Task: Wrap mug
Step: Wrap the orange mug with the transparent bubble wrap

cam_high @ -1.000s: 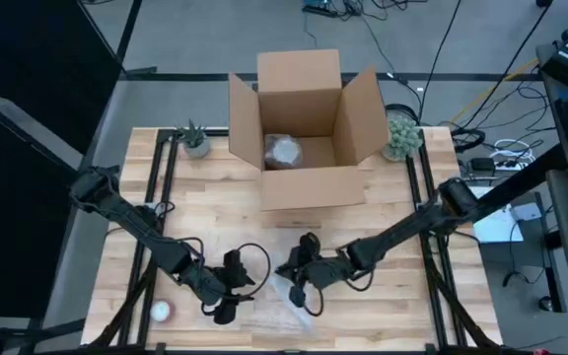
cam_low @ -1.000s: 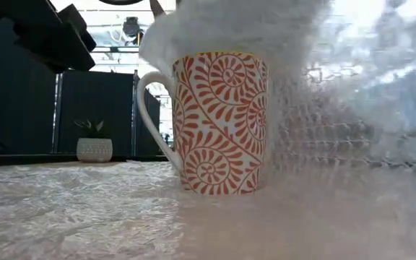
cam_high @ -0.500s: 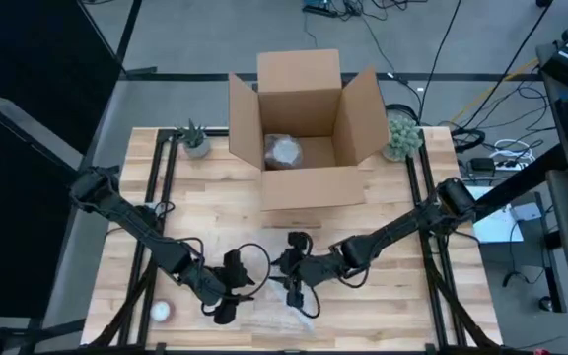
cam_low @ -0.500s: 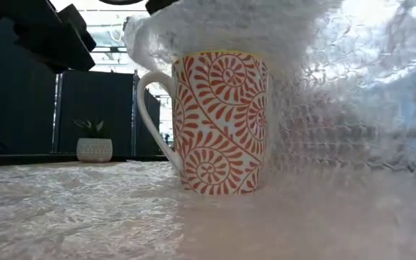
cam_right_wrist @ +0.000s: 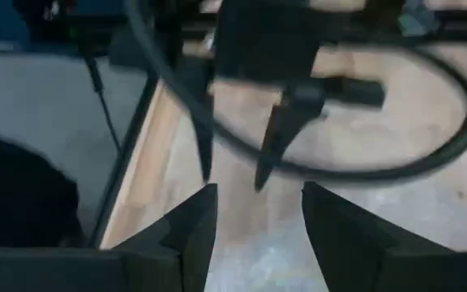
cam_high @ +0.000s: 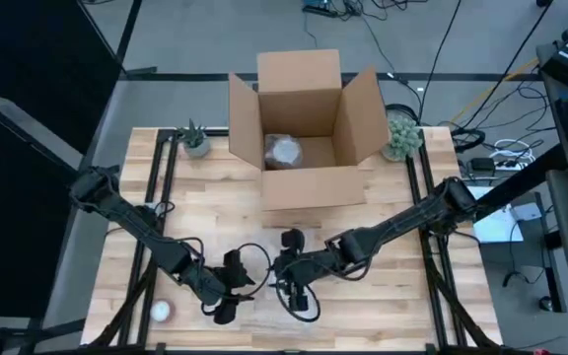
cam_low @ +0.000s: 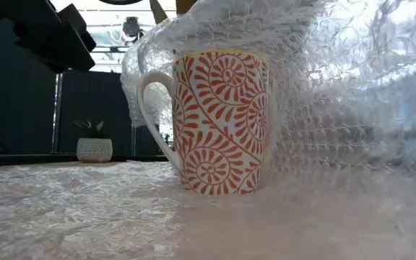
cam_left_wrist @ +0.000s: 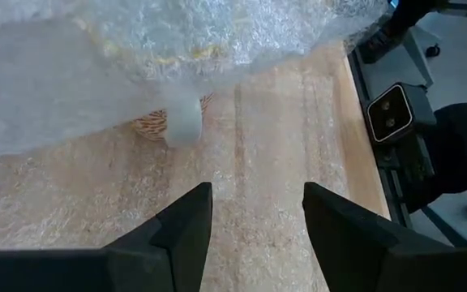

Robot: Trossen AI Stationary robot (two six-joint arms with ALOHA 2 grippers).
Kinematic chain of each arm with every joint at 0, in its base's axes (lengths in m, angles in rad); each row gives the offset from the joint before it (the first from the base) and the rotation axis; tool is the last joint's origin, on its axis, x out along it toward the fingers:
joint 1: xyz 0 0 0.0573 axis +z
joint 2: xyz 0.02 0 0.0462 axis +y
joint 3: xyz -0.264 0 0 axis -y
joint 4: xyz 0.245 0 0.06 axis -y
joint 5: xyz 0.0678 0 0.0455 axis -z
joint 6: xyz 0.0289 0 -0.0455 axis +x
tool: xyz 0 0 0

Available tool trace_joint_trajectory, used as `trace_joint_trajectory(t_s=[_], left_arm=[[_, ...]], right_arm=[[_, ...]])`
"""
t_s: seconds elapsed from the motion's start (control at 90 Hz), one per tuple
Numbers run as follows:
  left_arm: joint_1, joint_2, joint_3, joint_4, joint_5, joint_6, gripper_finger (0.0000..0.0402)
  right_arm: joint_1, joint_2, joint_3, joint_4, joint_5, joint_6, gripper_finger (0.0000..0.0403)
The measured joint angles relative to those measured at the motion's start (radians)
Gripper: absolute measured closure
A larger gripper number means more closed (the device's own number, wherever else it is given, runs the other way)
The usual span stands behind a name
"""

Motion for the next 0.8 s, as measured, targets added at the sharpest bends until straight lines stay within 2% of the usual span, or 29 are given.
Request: trace_joint_trajectory(t_s=[0.211, 0.378, 0.433, 0.522, 0.644, 0.8], left_arm=[[0.000, 0.000, 0.000, 0.000, 0.027, 0.000, 0.0222], [0.000, 0.000, 0.000, 0.000, 0.027, 0.000, 0.0222], [0.000, 0.000, 0.000, 0.000, 0.027, 0.000, 0.0222], [0.000, 0.000, 0.000, -0.001, 0.027, 0.000, 0.0222], [-0.003, 0.000, 0.000, 0.000, 0.028, 0.000, 0.0222], [-0.005, 0.000, 0.000, 0.000, 0.028, 0.000, 0.0222]], right_arm=[[0.004, -0.122, 0.001, -0.254, 0.019, 0.114, 0.0244], [0.001, -0.168, 0.000, -0.569, 0.231, 0.229, 0.0258], [-0.008, -0.155, -0.015, -0.606, 0.255, 0.256, 0.0262], [-0.015, -0.124, -0.056, -0.568, 0.244, 0.267, 0.0268], [-0.003, -0.077, -0.071, -0.423, 0.231, 0.227, 0.0275], [0.016, -0.030, -0.070, -0.187, 0.133, 0.135, 0.0283]])
